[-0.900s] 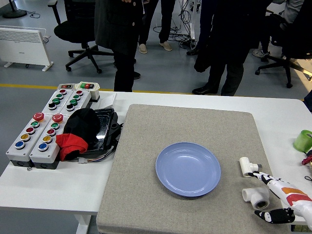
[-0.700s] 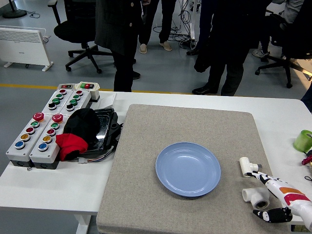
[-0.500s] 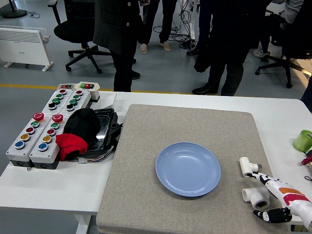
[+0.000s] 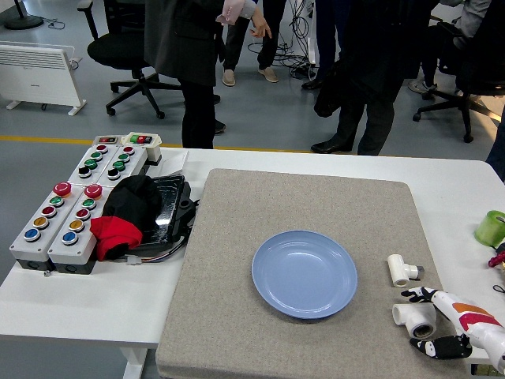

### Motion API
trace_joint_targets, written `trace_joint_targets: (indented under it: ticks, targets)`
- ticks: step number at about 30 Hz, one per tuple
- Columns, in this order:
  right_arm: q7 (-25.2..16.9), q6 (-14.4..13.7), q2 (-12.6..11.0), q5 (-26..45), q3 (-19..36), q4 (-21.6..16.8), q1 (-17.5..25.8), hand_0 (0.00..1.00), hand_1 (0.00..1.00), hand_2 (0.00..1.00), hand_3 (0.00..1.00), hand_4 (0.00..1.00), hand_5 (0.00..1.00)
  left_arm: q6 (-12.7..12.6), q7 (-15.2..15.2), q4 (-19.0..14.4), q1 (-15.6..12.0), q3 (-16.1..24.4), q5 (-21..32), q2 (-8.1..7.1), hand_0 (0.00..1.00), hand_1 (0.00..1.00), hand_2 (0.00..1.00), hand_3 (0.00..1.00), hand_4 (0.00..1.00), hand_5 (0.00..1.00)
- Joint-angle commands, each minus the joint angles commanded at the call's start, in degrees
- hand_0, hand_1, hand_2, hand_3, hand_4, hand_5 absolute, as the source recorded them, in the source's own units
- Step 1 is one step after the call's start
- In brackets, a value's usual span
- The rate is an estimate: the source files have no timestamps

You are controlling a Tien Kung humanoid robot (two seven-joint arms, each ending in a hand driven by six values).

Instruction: Pick pipe place plate twice

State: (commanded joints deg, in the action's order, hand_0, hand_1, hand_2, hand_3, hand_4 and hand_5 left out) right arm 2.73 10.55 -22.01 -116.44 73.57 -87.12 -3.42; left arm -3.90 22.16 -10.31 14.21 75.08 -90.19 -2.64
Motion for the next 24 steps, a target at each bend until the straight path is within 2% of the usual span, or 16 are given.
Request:
trace_joint_targets:
  ticks: [3, 4, 9, 10, 15, 16, 24]
  targets:
    - [0.1, 0.0, 0.0, 0.1, -0.2, 0.1, 0.0, 0.653, 0.676, 0.694, 0.779, 0.765, 0.31, 0.0, 0.0, 0.0, 0.0, 0.0, 0.0, 0.02, 0.723, 0.748, 0.703, 0.65, 0.4, 0.998]
    - [0.1, -0.2, 0.0, 0.2, -0.2, 0.1, 0.0, 0.522, 0.597, 0.615, 0.754, 0.727, 0.298, 0.0, 0.0, 0.0, 0.0, 0.0, 0.0, 0.03, 0.723, 0.748, 0.703, 0.649, 0.401, 0.998]
    - [0.2, -0.8, 0.0, 0.6, -0.3, 0.1, 0.1, 0.522, 0.597, 0.615, 0.754, 0.727, 0.298, 0.0, 0.0, 0.0, -0.1, -0.1, -0.1, 0.06, 0.723, 0.748, 0.703, 0.649, 0.401, 0.998]
    - [0.2, -0.8, 0.0, 0.7, -0.3, 0.1, 0.1, 0.455, 0.543, 0.583, 0.739, 0.702, 0.283, 0.0, 0.0, 0.0, -0.1, 0.0, -0.1, 0.07, 0.723, 0.748, 0.703, 0.65, 0.402, 0.998]
    - [0.2, -1.3, -0.1, 1.2, -0.3, -0.1, 0.2, 0.455, 0.543, 0.583, 0.739, 0.702, 0.283, 0.1, 0.0, 0.0, -0.2, 0.0, -0.3, 0.08, 0.723, 0.748, 0.703, 0.65, 0.402, 0.998]
    - [0.2, -1.4, -0.1, 1.4, -0.4, -0.2, 0.1, 0.395, 0.5, 0.555, 0.722, 0.674, 0.28, 0.1, 0.0, 0.0, -0.3, 0.1, -0.4, 0.09, 0.723, 0.749, 0.703, 0.649, 0.401, 0.998]
    - [0.0, -1.8, -0.1, 2.1, -0.9, -0.8, 0.0, 0.382, 0.487, 0.554, 0.715, 0.67, 0.273, 0.2, 0.1, 0.0, -0.6, 0.3, -0.9, 0.12, 0.723, 0.749, 0.702, 0.649, 0.4, 0.998]
